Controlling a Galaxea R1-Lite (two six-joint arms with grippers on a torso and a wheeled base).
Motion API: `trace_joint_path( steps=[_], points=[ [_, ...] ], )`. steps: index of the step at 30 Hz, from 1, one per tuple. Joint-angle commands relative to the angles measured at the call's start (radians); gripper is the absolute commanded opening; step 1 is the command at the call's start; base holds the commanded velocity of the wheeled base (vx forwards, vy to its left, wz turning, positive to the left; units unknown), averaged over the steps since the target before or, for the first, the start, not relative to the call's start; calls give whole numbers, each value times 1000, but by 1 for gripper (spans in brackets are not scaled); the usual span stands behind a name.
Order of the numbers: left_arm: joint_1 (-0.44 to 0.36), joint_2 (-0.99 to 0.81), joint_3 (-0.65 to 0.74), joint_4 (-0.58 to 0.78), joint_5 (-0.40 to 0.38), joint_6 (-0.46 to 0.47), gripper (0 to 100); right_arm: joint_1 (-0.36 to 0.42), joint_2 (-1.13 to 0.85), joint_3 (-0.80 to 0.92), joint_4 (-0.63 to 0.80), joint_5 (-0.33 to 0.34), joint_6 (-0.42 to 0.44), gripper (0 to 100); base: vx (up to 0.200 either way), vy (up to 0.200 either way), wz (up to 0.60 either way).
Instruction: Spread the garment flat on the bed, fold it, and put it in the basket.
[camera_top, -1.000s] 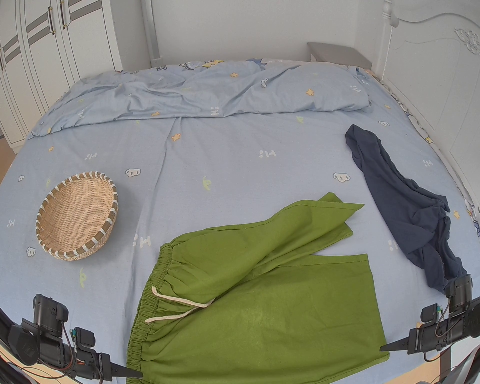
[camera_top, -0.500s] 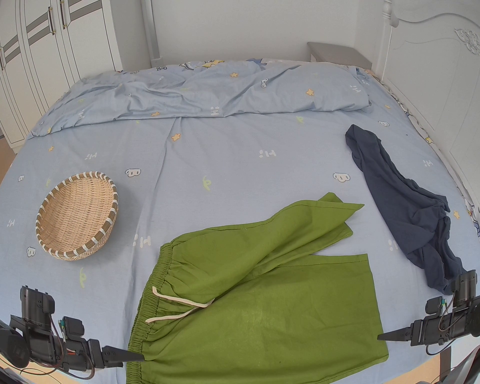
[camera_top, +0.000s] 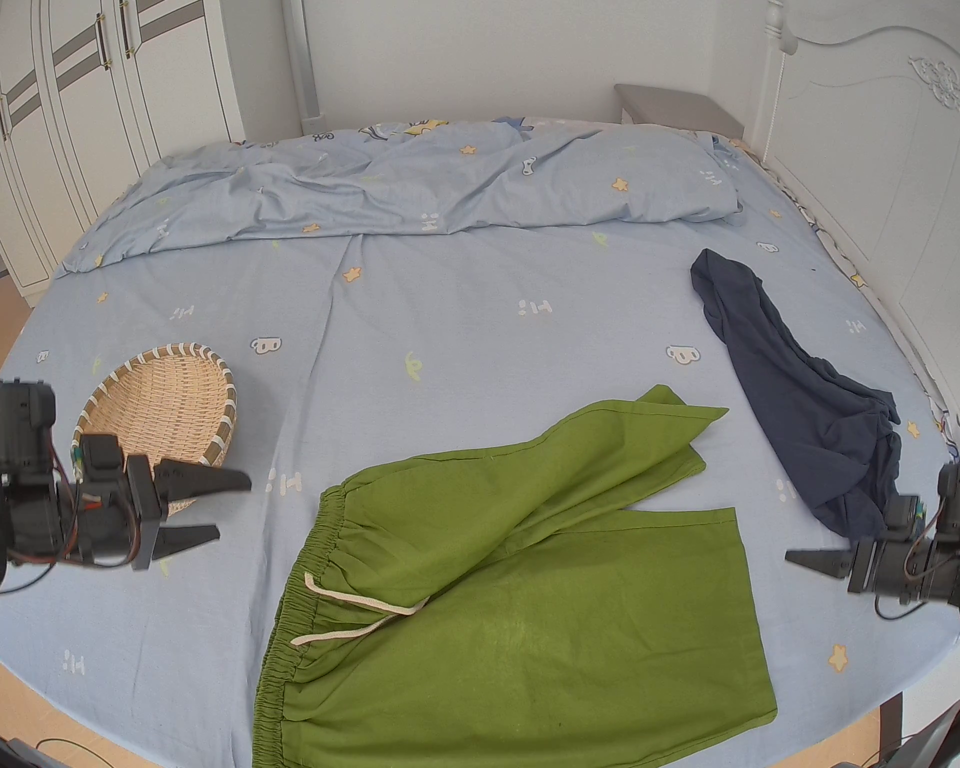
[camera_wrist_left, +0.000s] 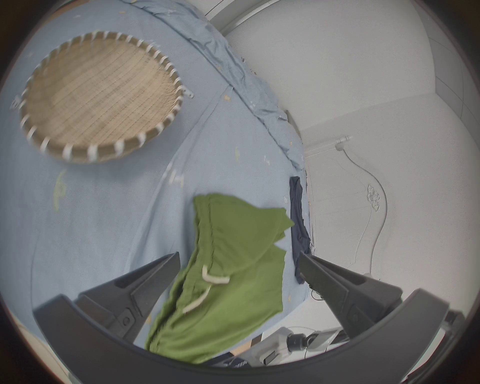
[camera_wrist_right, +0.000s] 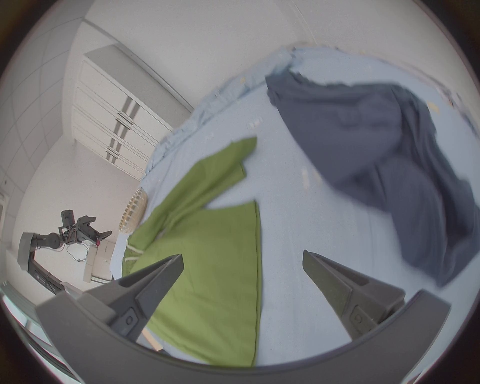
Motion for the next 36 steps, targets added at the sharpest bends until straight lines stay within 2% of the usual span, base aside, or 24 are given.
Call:
trace_joint_path(
  steps=[1,3,8,13,16,29,36],
  points=[
    [-3,350,-308,25,-2,-18,100,31,-36,-323,112,-1,6,100,0,0,0],
    [-10,417,-367,29,-2,-18,100,55,-23,-411,152,-1,18,100,0,0,0],
    [-36,511,-393,19,-2,-5,100,120,22,-537,171,-1,81,100,0,0,0],
    [-56,583,-408,16,-1,25,100,158,63,-572,171,-10,92,100,0,0,0],
    [-58,655,-431,16,1,43,100,193,88,-564,163,-39,87,100,0,0,0],
    [-170,710,-494,13,10,35,100,206,99,-563,160,-49,89,100,0,0,0],
    [-159,712,-497,12,10,35,100,206,99,-563,160,-47,89,100,0,0,0]
  ],
)
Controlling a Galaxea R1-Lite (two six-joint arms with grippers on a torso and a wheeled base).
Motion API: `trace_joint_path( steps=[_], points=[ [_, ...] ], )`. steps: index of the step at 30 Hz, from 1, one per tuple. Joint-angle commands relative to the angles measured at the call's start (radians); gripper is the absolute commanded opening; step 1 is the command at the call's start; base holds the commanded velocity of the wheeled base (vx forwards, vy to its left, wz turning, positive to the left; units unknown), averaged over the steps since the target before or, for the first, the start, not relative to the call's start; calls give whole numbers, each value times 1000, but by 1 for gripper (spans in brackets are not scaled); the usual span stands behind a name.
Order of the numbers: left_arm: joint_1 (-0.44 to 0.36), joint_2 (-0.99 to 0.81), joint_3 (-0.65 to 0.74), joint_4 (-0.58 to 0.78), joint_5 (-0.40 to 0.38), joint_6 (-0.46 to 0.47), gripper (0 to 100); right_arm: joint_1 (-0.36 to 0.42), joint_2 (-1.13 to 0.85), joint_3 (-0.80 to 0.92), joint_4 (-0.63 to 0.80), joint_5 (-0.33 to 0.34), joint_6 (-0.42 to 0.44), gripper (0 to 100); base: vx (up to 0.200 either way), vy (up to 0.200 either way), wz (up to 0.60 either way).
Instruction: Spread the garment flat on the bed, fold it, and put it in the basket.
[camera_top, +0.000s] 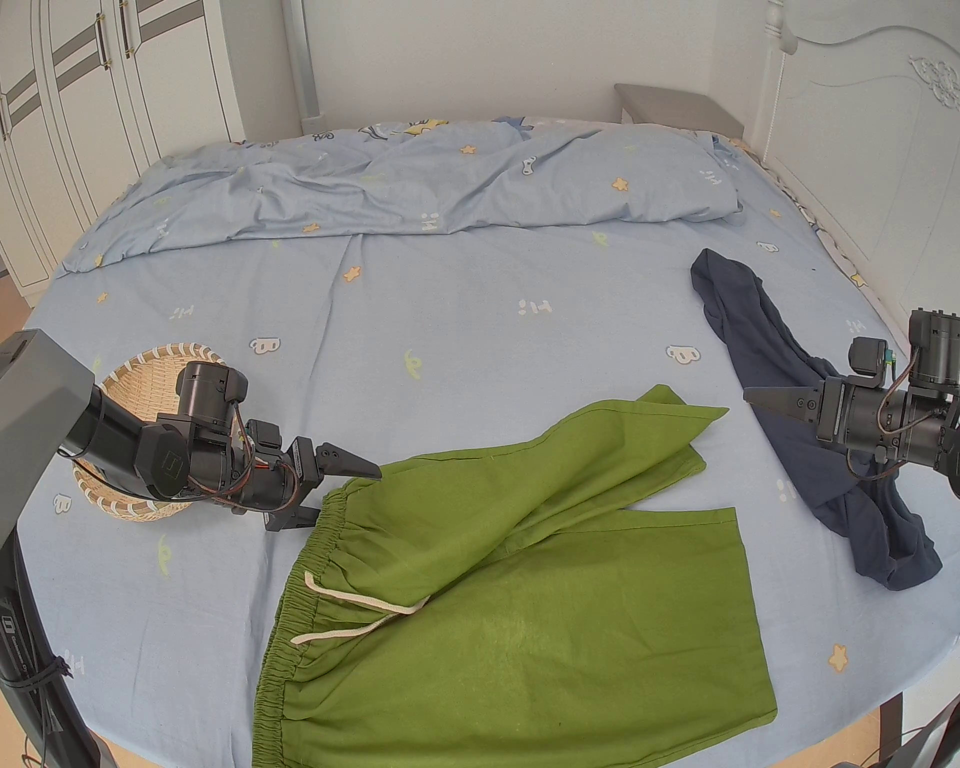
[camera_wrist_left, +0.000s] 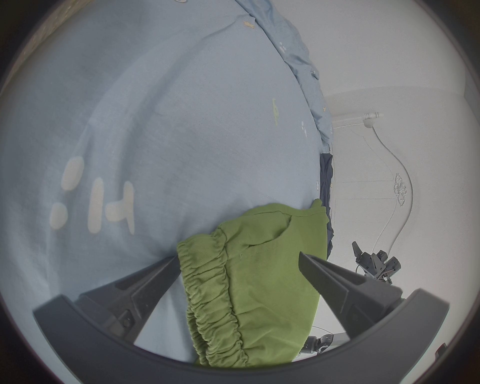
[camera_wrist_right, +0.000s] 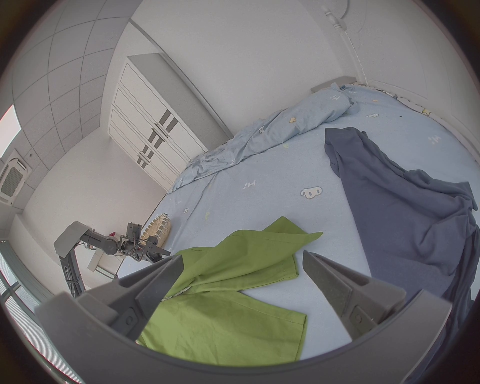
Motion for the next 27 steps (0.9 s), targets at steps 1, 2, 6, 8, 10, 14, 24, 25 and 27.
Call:
trace_joint_path(
  steps=[1,2,6,8,10,14,24,25,27],
  points=[
    [2,9,-4,1,2,-1,100,1,1,1,-1,0,0,100,0,0,0],
    [2,9,-5,1,2,-1,100,1,1,1,-1,0,0,100,0,0,0],
    [3,10,-5,1,2,4,0,2,2,1,-1,0,0,100,0,0,0],
    [3,10,-5,1,2,4,0,2,2,1,-1,1,1,100,0,0,0],
    [3,10,-5,-1,2,5,0,1,2,1,1,0,1,100,0,0,0],
    [3,9,-2,-4,2,8,0,1,2,1,-1,1,1,100,0,0,0],
    [39,-59,15,-41,2,2,0,-5,2,-10,3,1,3,100,0,0,0],
    [43,-65,16,-47,2,2,0,-7,2,-13,3,1,3,100,0,0,0],
    [49,-79,18,-58,2,-1,0,-10,7,-24,1,1,3,100,0,0,0]
  ],
)
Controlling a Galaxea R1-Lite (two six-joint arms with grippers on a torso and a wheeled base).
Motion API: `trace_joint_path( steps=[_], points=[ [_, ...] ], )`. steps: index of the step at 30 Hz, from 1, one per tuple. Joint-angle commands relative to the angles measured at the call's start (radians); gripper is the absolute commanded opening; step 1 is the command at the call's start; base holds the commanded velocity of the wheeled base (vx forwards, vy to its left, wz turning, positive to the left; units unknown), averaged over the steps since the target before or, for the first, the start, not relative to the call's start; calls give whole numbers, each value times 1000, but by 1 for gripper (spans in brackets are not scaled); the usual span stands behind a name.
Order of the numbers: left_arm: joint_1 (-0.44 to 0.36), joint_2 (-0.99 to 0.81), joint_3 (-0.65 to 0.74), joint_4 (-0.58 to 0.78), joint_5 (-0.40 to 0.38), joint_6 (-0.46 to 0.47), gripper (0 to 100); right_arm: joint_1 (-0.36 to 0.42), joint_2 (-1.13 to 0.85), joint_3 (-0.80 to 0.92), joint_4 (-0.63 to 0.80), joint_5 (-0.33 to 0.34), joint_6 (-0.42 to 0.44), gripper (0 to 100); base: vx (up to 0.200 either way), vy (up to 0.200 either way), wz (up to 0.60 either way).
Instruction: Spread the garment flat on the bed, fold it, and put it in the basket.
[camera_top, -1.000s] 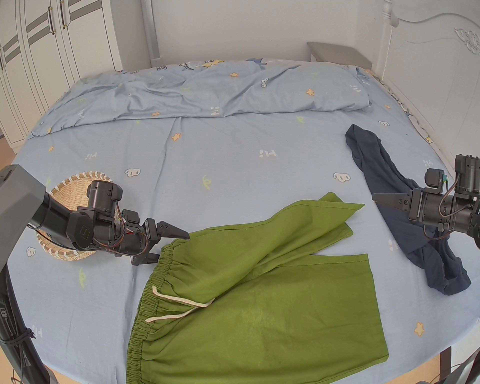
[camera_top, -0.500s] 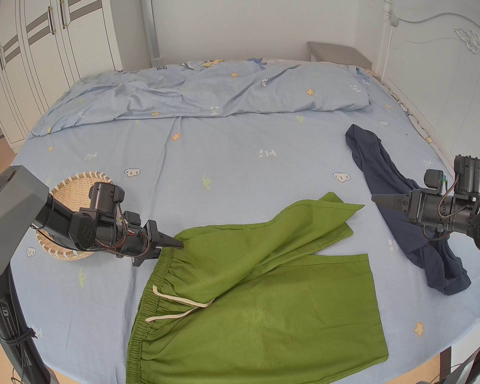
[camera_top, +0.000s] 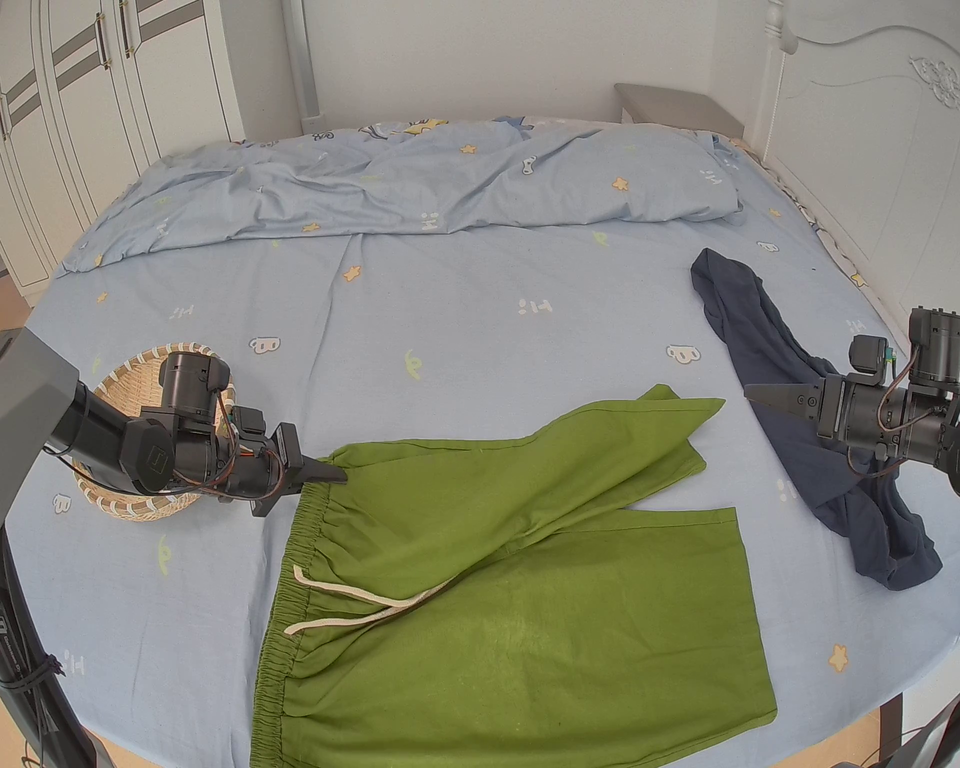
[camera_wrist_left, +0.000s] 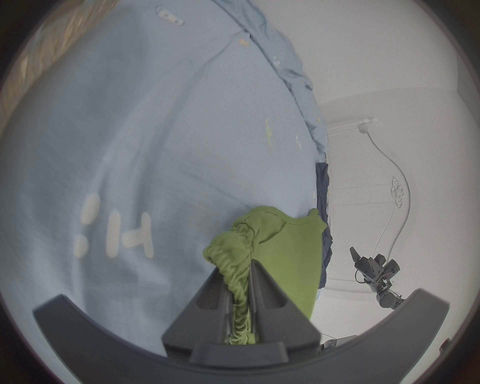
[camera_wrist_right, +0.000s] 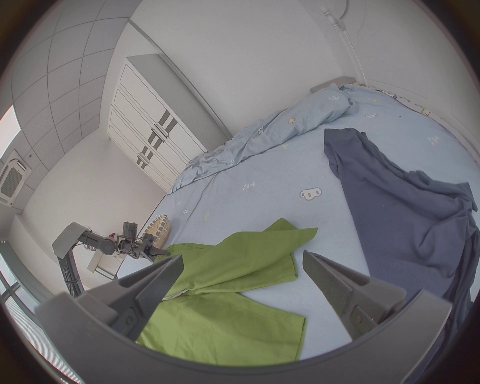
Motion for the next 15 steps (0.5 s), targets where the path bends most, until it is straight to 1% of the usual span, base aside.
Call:
trace_joint_path(
  steps=[1,3,5,7,9,10,11,12,13,15],
  points=[
    [20,-65,12,-25,-1,-4,0,-8,20,-37,0,0,0,100,0,0,0],
    [20,-65,12,-25,-1,-4,0,-8,20,-37,0,0,0,100,0,0,0],
    [26,-80,35,-63,1,-4,0,-14,96,-121,6,0,1,100,0,0,0],
    [26,-82,40,-74,3,-4,0,-14,119,-149,8,0,1,100,0,0,0],
    [31,-84,49,-95,9,-3,0,-16,178,-215,16,0,4,100,0,0,0],
    [31,-84,49,-95,9,-3,0,-16,178,-215,16,0,4,100,0,0,0],
    [35,-85,55,-108,16,-3,0,-16,220,-267,25,0,9,100,0,0,0],
    [35,-85,55,-108,16,-3,0,-16,220,-267,25,0,9,100,0,0,0],
    [37,-87,60,-118,24,-1,0,-22,257,-317,34,0,9,100,0,0,0],
    [41,-97,63,-131,35,-3,0,-26,289,-359,35,10,7,100,0,0,0]
  ],
)
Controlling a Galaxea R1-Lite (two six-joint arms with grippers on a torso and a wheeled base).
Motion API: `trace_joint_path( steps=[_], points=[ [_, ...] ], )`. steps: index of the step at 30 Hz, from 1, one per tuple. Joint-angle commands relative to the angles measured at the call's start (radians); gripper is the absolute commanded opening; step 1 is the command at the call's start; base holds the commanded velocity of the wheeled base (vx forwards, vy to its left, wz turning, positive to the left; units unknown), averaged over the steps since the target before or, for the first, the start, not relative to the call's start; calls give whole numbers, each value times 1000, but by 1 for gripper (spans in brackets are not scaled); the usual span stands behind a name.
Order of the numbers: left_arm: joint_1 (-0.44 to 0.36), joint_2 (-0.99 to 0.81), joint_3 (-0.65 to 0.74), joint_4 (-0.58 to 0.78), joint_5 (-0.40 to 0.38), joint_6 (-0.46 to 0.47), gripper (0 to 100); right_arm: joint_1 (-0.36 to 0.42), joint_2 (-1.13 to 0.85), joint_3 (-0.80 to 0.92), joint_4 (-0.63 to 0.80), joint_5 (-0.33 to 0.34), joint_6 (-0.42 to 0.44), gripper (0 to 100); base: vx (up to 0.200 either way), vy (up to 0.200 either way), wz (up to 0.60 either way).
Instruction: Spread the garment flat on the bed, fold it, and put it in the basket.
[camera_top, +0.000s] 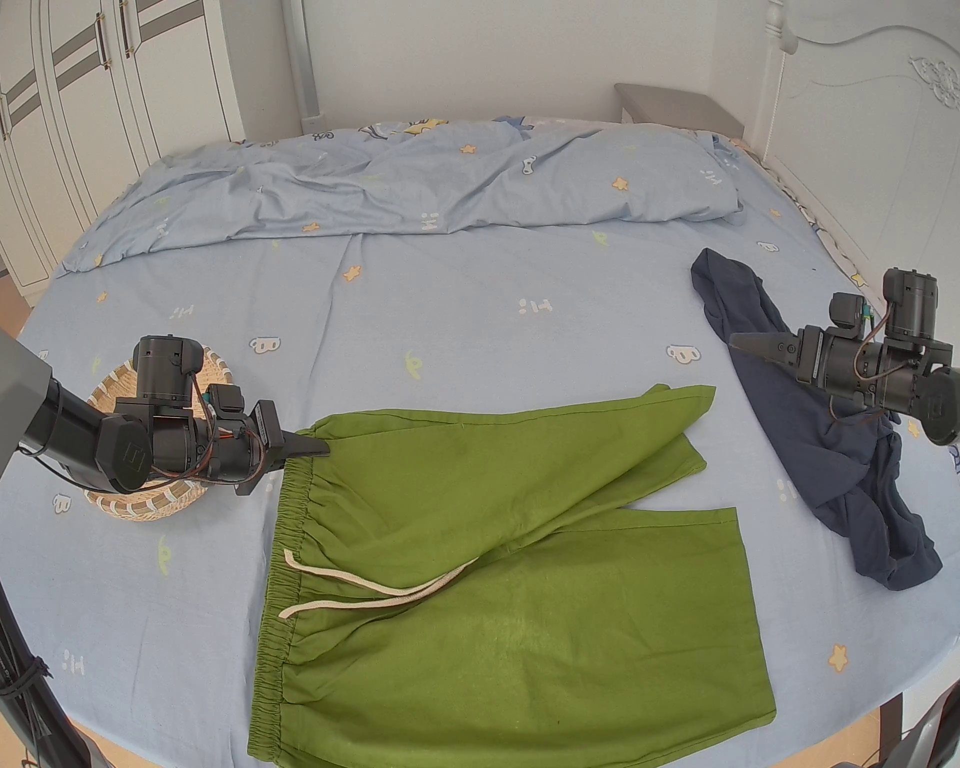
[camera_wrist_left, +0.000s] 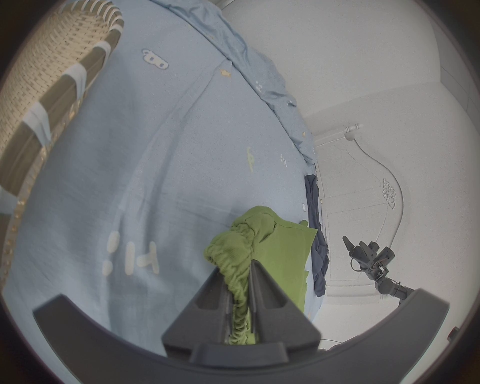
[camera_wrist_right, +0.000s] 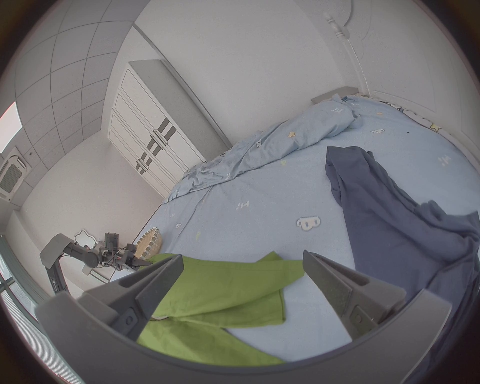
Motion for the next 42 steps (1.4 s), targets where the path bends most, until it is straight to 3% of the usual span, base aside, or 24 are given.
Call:
trace_joint_path(
  steps=[1,22,27,38,42],
  points=[
    [19,-28,20,-33,20,0,0,-12,148,-135,11,10,0,100,0,0,0],
    [31,-33,27,-36,23,7,0,-31,459,-460,40,91,-38,100,0,0,0],
    [25,-33,35,-37,23,9,0,-34,480,-480,42,176,-38,100,0,0,0],
    [27,-31,40,-48,23,9,0,-12,539,-498,39,185,-69,100,0,0,0],
    [28,-27,38,-50,23,9,0,1,548,-500,32,225,-66,100,0,0,0]
  ],
)
